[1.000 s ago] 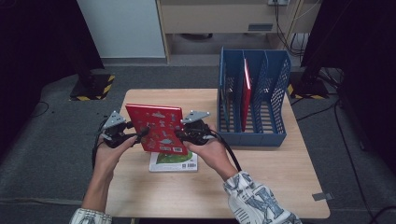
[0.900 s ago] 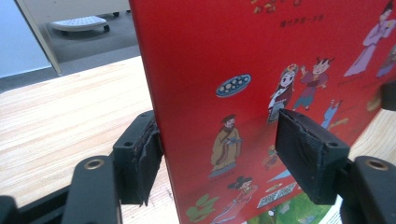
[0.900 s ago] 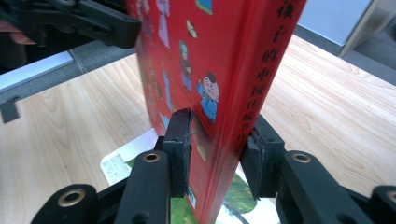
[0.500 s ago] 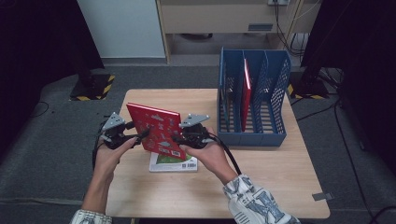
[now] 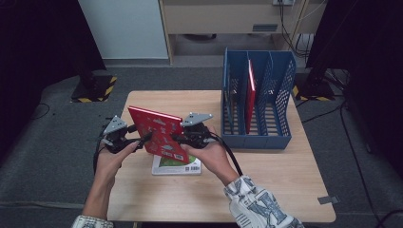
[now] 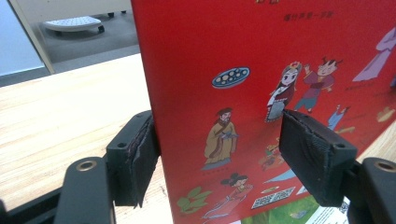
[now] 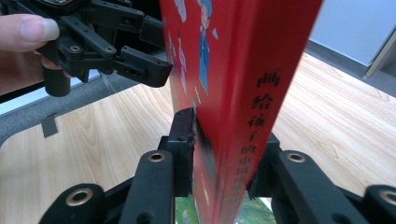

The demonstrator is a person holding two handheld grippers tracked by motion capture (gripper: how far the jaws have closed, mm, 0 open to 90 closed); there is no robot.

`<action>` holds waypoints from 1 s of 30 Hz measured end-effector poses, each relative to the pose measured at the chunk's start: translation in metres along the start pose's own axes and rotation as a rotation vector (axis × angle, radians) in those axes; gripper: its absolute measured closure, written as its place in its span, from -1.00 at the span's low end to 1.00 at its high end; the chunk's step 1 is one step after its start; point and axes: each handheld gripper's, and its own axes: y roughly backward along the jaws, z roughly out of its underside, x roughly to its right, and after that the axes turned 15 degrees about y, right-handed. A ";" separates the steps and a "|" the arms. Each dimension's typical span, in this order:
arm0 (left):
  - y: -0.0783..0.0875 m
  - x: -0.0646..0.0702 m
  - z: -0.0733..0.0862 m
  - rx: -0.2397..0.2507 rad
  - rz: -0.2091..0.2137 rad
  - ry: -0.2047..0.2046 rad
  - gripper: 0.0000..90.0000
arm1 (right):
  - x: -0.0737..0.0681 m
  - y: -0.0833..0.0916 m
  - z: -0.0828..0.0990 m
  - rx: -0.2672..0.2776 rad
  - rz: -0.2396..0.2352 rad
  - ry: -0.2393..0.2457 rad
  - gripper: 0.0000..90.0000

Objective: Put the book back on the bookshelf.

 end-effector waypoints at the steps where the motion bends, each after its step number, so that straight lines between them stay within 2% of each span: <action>1: 0.000 0.000 0.000 0.001 -0.001 -0.001 -0.38 | -0.001 0.000 0.000 -0.001 -0.002 -0.002 0.54; 11: 0.001 0.001 0.003 0.011 -0.003 -0.001 -0.40 | -0.003 0.002 -0.006 0.024 -0.005 0.005 0.55; 21: 0.001 0.002 0.003 0.010 -0.005 -0.005 -0.40 | 0.000 0.003 -0.021 0.078 -0.005 0.015 0.55; 30: 0.001 0.002 0.003 0.010 -0.003 -0.005 -0.40 | 0.005 -0.004 -0.034 0.121 -0.032 0.018 0.57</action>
